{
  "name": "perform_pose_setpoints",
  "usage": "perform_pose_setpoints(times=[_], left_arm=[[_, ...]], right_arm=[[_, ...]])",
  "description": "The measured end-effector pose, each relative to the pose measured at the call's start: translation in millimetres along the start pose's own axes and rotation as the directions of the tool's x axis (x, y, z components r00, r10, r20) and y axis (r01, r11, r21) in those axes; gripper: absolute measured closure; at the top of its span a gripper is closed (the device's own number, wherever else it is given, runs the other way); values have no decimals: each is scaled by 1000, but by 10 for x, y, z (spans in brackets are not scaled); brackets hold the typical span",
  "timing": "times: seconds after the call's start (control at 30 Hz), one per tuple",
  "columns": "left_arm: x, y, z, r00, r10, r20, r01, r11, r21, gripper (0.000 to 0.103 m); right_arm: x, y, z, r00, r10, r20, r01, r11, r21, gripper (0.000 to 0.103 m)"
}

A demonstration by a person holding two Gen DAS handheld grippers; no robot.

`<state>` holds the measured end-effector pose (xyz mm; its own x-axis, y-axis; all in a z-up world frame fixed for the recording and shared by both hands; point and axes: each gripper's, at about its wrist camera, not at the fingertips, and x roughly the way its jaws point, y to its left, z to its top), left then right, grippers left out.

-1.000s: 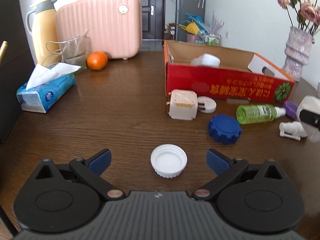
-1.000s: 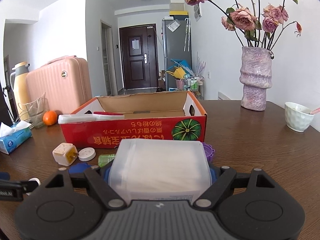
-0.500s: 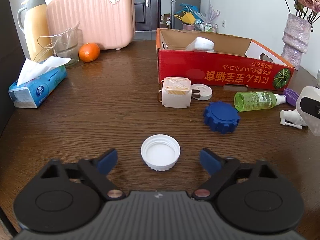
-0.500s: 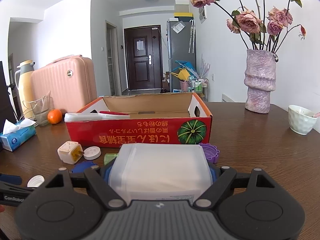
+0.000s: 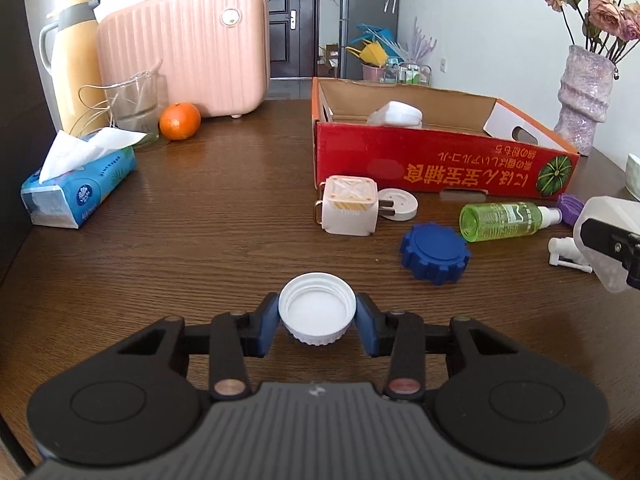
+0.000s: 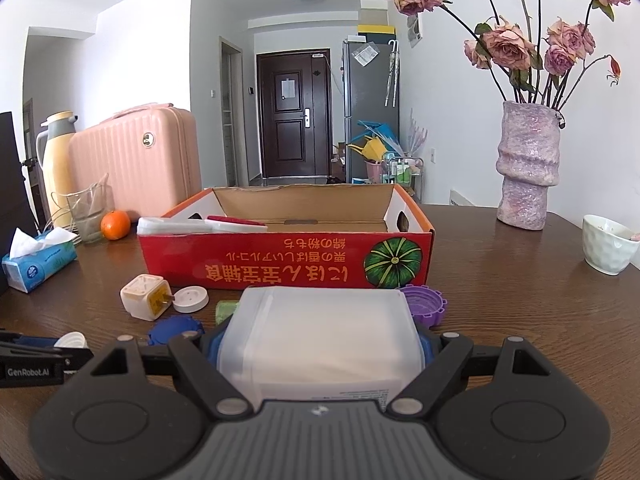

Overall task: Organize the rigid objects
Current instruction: 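Carry the white cap over the red box while the right tool carries the clear plastic box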

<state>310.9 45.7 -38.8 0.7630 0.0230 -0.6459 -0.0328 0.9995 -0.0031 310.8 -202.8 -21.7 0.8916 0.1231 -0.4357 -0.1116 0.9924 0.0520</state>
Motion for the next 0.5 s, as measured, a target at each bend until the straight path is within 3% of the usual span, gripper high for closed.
perform_pose_setpoints(times=[0.5], left_arm=[[-322, -25, 46, 992, -29, 119, 35, 998, -47, 62]], right_arm=[[-74, 38, 25, 999, 11, 30, -11, 1000, -21, 21]])
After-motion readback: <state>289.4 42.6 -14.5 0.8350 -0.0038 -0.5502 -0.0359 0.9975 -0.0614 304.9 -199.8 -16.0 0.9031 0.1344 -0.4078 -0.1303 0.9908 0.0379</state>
